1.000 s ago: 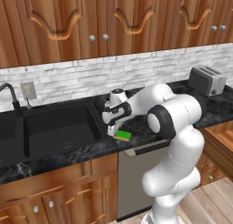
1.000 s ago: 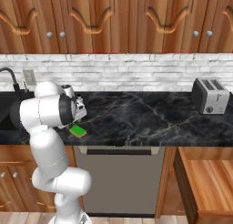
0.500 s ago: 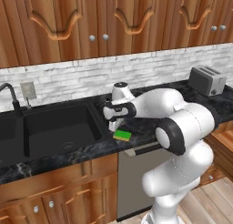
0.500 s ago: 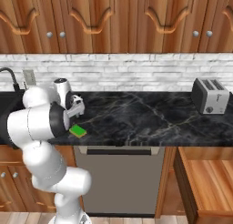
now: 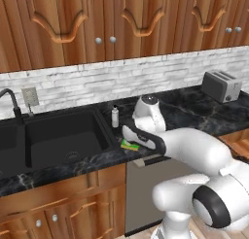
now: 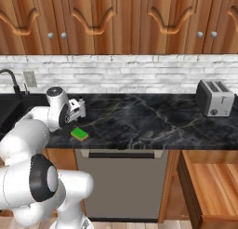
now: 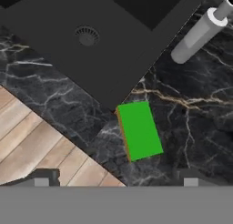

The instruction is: Restock the sink supplies by placing the sponge and soap dispenser on the counter and next to the sink. Make sure the soap dispenser is upright.

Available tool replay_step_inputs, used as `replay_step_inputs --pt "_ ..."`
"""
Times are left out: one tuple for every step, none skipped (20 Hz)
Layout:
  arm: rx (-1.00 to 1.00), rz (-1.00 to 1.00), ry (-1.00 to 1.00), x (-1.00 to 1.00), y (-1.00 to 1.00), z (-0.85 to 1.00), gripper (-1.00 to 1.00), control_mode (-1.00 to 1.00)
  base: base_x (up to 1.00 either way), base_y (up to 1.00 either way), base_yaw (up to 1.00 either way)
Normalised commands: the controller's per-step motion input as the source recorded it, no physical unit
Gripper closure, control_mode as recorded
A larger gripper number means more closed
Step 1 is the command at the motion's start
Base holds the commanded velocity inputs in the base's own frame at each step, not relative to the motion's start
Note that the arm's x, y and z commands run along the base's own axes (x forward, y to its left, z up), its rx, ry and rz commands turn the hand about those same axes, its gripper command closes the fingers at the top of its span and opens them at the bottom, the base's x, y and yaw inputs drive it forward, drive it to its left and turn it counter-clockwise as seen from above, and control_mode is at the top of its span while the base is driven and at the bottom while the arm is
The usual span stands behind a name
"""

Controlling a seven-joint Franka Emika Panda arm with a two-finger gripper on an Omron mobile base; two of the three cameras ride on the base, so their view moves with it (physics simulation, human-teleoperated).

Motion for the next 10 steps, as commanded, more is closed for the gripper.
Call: replay_step_inputs --pt "0.13 -0.07 -0.37 -0.68 -0.19 1.0 -1.0 -1.0 0.0 0.0 0.0" --pt "0.14 -0.1 -0.37 -0.64 -0.31 1.0 -1.0 -1.0 0.0 0.0 0.0" --pt "0.14 -0.11 -0.34 -0.58 -0.29 1.0 -1.0 -1.0 0.0 0.0 0.0" --pt "0.14 -0.11 -0.34 -0.6 -0.26 1.0 -1.0 -1.0 0.0 0.0 0.0" --pt "0.12 -0.13 -0.34 -0.62 -0.22 1.0 -1.0 -1.0 0.0 0.0 0.0" --pt "0.13 -0.14 -0.33 -0.66 -0.23 1.0 -1.0 -1.0 0.0 0.0 0.0" --pt "0.11 -0.16 -0.31 -0.64 -0.21 1.0 -1.0 -1.0 0.0 0.0 0.0" --pt "0.09 -0.16 -0.3 -0.65 -0.18 1.0 -1.0 -1.0 0.0 0.0 0.0" --pt "0.09 -0.16 -0.28 -0.67 -0.16 1.0 -1.0 -1.0 0.0 0.0 0.0" --pt "0.09 -0.16 -0.29 -0.73 -0.15 1.0 -1.0 -1.0 0.0 0.0 0.0"
